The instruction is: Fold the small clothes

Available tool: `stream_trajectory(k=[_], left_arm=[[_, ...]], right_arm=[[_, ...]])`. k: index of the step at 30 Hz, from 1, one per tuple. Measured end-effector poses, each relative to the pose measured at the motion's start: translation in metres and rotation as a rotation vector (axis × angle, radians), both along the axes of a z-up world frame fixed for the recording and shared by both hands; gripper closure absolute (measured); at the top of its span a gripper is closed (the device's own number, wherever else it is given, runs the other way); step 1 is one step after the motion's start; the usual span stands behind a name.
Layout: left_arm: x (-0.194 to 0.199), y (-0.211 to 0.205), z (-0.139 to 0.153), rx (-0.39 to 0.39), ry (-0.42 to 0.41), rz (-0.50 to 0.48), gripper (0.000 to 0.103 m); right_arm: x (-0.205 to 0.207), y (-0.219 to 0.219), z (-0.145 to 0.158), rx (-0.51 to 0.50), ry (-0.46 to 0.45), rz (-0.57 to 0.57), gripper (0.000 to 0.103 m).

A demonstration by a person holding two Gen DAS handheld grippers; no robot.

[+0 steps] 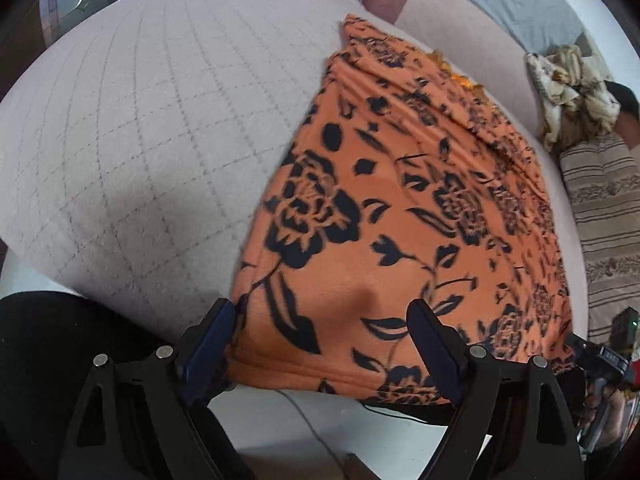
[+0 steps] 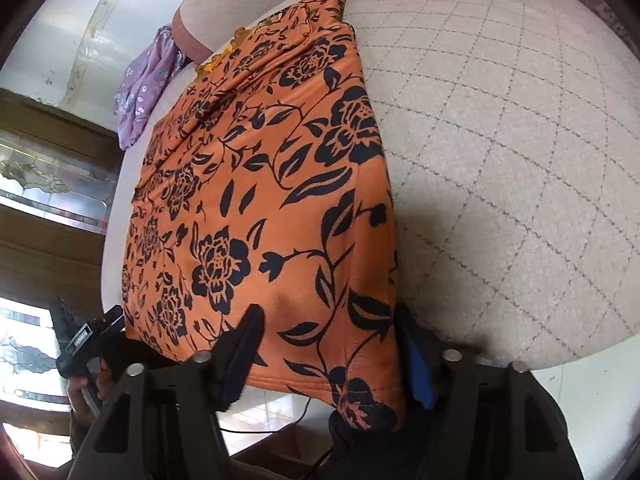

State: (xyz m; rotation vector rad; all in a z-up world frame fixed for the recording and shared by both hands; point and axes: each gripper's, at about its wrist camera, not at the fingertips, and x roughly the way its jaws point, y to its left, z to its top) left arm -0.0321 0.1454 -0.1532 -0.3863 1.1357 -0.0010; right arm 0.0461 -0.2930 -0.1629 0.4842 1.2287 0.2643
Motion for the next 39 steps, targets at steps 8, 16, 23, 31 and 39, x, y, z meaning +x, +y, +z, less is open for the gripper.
stream_trajectory(k=[8,16,23,31,39], left_arm=[[0.0,-0.002,-0.005,0.047,0.019,-0.02,0.022],[-0.007,0.023,0.008,0.003,0.012,0.009,0.097],[-0.007,0.018,0.025,0.017,-0.04,-0.015,0.095],[-0.004,0.006,0.003,0.051,0.033,-0.041,0.044],[-0.003,0.02,0.037,-0.011,-0.055,-0.03,0.097]], right_arm=[[-0.006,0.006,0.002,-0.057,0.002,0.023,0.053],[-0.006,0.001,0.004,-0.052,-0.009,0.018,0.095],[-0.01,-0.009,0.037,0.06,-0.116,-0.016,0.095],[-0.009,-0.001,0.005,-0.024,-0.014,-0.009,0.057],[-0.008,-0.005,0.014,0.07,-0.042,-0.025,0.096]])
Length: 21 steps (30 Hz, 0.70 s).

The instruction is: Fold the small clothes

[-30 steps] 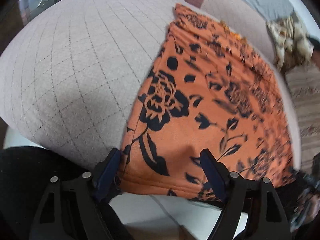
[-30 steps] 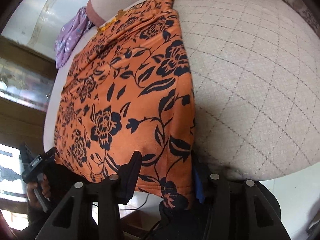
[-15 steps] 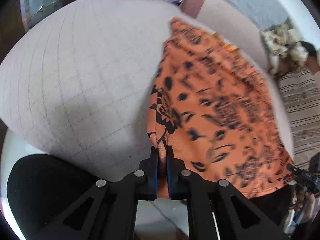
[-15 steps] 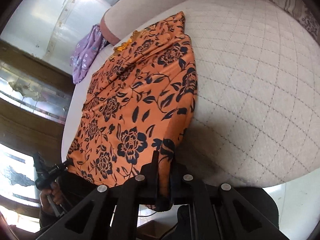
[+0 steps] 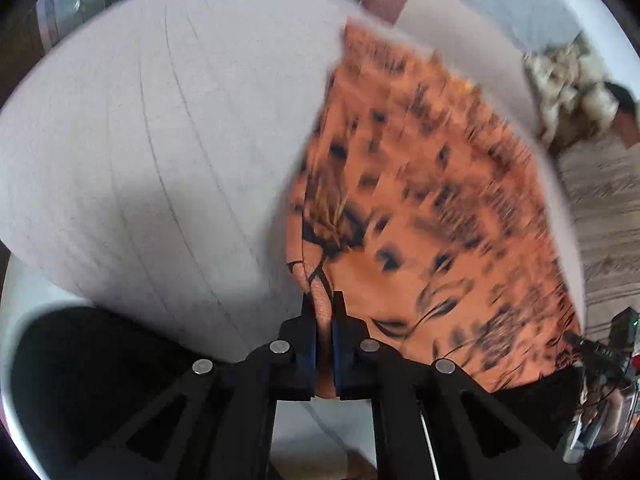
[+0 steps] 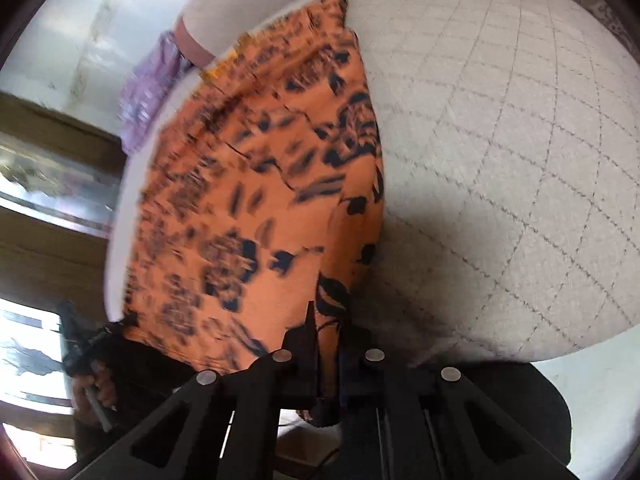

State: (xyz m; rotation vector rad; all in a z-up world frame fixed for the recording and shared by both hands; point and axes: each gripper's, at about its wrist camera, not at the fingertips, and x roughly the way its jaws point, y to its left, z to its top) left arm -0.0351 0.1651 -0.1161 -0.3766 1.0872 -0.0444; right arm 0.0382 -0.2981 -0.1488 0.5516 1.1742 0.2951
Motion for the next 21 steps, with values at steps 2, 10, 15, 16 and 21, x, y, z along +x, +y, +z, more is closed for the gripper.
stream_trajectory(k=[2,10,15,16,21], left_arm=[[-0.003,0.005,0.027,-0.034,-0.085,-0.003,0.097],[0.011,0.004,-0.025,-0.009,0.075,0.013,0.097],[0.003,0.0,-0.007,-0.024,0.003,0.009,0.097],[0.003,0.0,0.003,-0.022,-0.03,0.001,0.097],[0.01,0.006,-0.022,0.002,0.06,0.004,0.097]], right_arm=[[-0.002,-0.007,0.014,0.042,-0.042,-0.029,0.096],[-0.001,-0.025,0.015,0.158,-0.082,-0.107,0.096],[0.0,-0.025,0.0,0.194,-0.055,-0.116,0.096],[0.002,-0.025,0.005,0.196,-0.073,-0.111,0.096],[0.01,-0.027,0.006,0.195,-0.084,-0.113,0.096]])
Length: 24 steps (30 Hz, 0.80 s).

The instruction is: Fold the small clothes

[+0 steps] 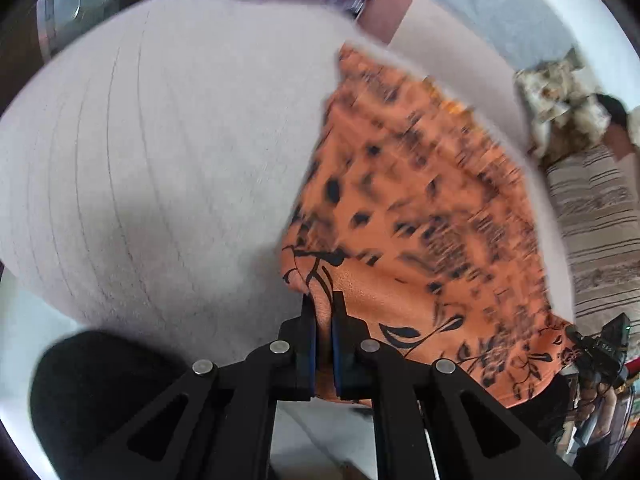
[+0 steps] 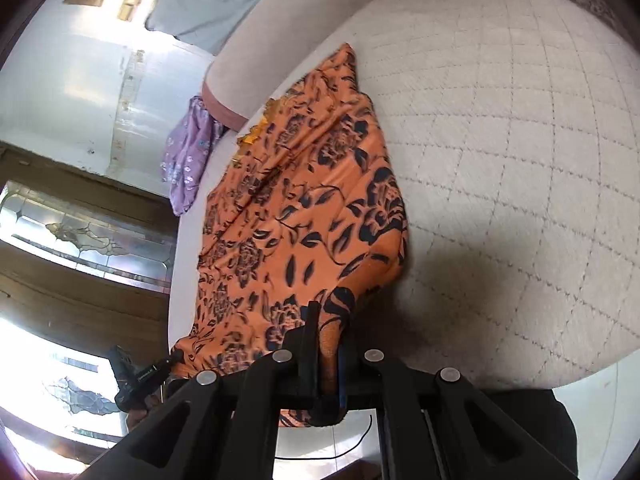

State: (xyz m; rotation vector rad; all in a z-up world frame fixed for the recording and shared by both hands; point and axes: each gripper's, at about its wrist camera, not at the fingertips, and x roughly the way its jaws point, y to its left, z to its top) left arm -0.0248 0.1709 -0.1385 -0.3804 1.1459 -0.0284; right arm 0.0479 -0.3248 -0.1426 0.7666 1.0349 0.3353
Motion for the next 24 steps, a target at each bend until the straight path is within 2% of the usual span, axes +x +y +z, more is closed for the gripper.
stream_trajectory(k=[2,3,7,9,11,13,15,17,18,19,20,21,22,23,24], left_arm=[[0.004,-0.006,-0.015,0.02,0.056,-0.013,0.097],[0.005,-0.009,-0.013,0.029,0.042,-0.028,0.097],[0.022,-0.01,0.02,-0.01,-0.057,-0.058,0.097],[0.04,-0.008,0.042,-0.03,-0.131,-0.064,0.097],[0.072,-0.006,0.07,-0.047,-0.211,-0.058,0.097],[0.112,-0.006,0.095,-0.025,-0.303,-0.053,0.097],[0.161,-0.011,0.104,-0.003,-0.356,-0.037,0.096],[0.214,-0.013,0.101,0.026,-0.381,0.005,0.093],[0.238,-0.016,0.093,0.031,-0.402,0.006,0.082],[0.264,-0.02,0.079,0.036,-0.393,0.009,0.067],[0.298,-0.025,0.052,0.1,-0.3,0.037,0.025],[0.31,-0.023,0.034,0.148,-0.225,0.058,0.018],[0.323,-0.021,0.012,0.157,-0.156,0.073,0.019],[0.325,-0.017,0.003,0.13,-0.134,0.074,0.019],[0.322,-0.011,-0.004,0.099,-0.131,0.088,0.019]], right_arm=[[0.001,0.001,-0.016,-0.002,0.054,0.003,0.096],[0.002,0.002,-0.024,0.002,0.077,0.008,0.096],[0.01,0.002,-0.013,0.017,0.048,0.018,0.096],[0.027,0.0,0.008,0.044,-0.008,0.018,0.096],[0.052,-0.002,0.03,0.072,-0.073,0.02,0.097],[0.089,-0.008,0.055,0.108,-0.149,0.0,0.097],[0.133,-0.023,0.078,0.122,-0.235,-0.069,0.097],[0.176,-0.031,0.083,0.142,-0.263,-0.118,0.096],[0.206,-0.034,0.08,0.156,-0.261,-0.146,0.093],[0.235,-0.035,0.072,0.141,-0.261,-0.168,0.09],[0.254,-0.033,0.064,0.115,-0.253,-0.167,0.081],[0.28,-0.03,0.045,0.073,-0.197,-0.162,0.042],[0.292,-0.027,0.028,0.018,-0.122,-0.188,0.023],[0.296,-0.022,0.012,-0.042,-0.056,-0.227,0.023],[0.293,-0.018,-0.001,-0.049,-0.037,-0.237,0.023]])
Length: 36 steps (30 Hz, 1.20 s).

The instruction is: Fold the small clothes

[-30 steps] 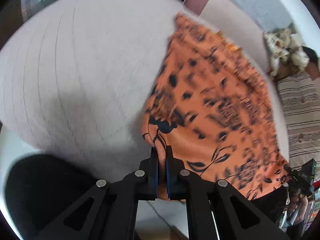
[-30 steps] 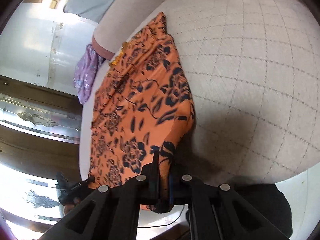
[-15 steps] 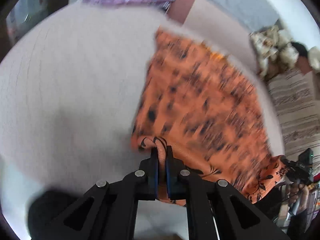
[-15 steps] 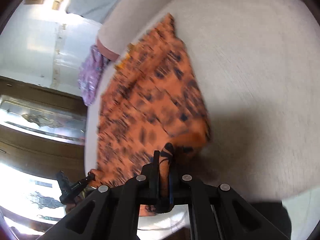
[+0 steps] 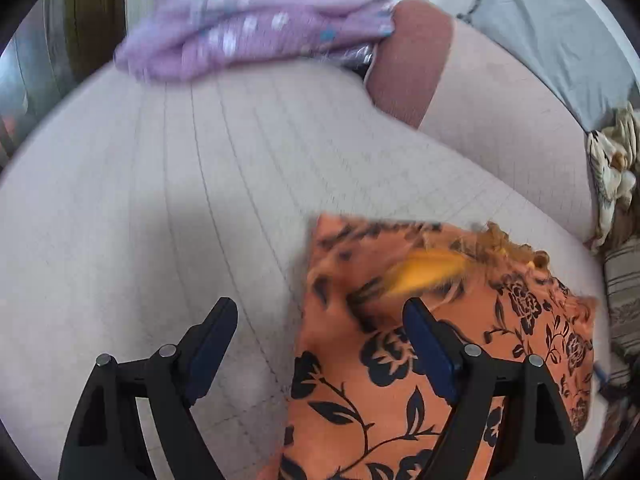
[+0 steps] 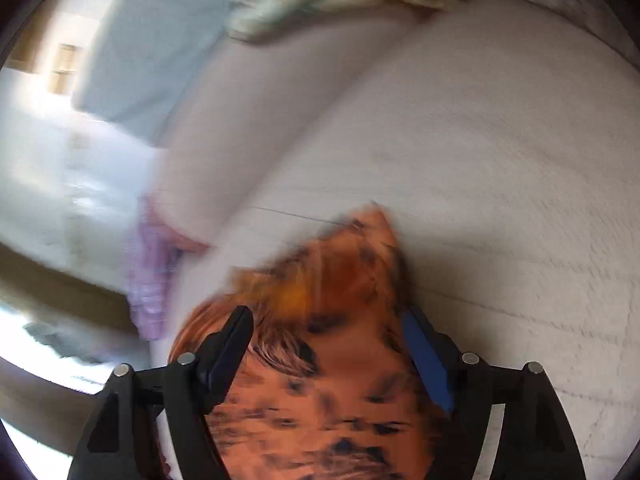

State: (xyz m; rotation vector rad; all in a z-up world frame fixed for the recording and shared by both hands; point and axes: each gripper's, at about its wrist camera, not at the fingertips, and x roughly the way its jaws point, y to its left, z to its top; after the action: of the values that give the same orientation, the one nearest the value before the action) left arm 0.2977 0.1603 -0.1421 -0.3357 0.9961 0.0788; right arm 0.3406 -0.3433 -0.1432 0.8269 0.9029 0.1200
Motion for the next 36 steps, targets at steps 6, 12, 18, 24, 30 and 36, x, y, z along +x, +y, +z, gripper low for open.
stream_trajectory(k=[6,12,18,24,30,36], left_arm=[[-0.085,0.047,0.04,-0.074,-0.197,0.158,0.017],[-0.153,0.014,0.016,-0.216,-0.148,0.107,0.017],[-0.122,-0.018,-0.018,-0.192,-0.069,0.154,0.017],[-0.089,-0.021,-0.013,-0.162,0.022,0.165,0.083],[-0.093,-0.032,0.066,-0.088,-0.142,0.092,0.087],[-0.155,-0.036,0.142,-0.119,-0.272,0.046,0.087]], right_arm=[[-0.096,0.018,-0.003,-0.023,-0.113,0.021,0.023],[-0.158,0.038,-0.042,0.106,-0.03,-0.013,0.023],[-0.113,0.04,-0.053,0.19,0.001,-0.157,0.023],[-0.081,0.04,-0.062,0.201,0.06,-0.231,0.087],[-0.076,0.043,-0.008,0.146,-0.053,-0.177,0.091],[-0.121,0.042,0.089,0.082,-0.233,-0.101,0.094]])
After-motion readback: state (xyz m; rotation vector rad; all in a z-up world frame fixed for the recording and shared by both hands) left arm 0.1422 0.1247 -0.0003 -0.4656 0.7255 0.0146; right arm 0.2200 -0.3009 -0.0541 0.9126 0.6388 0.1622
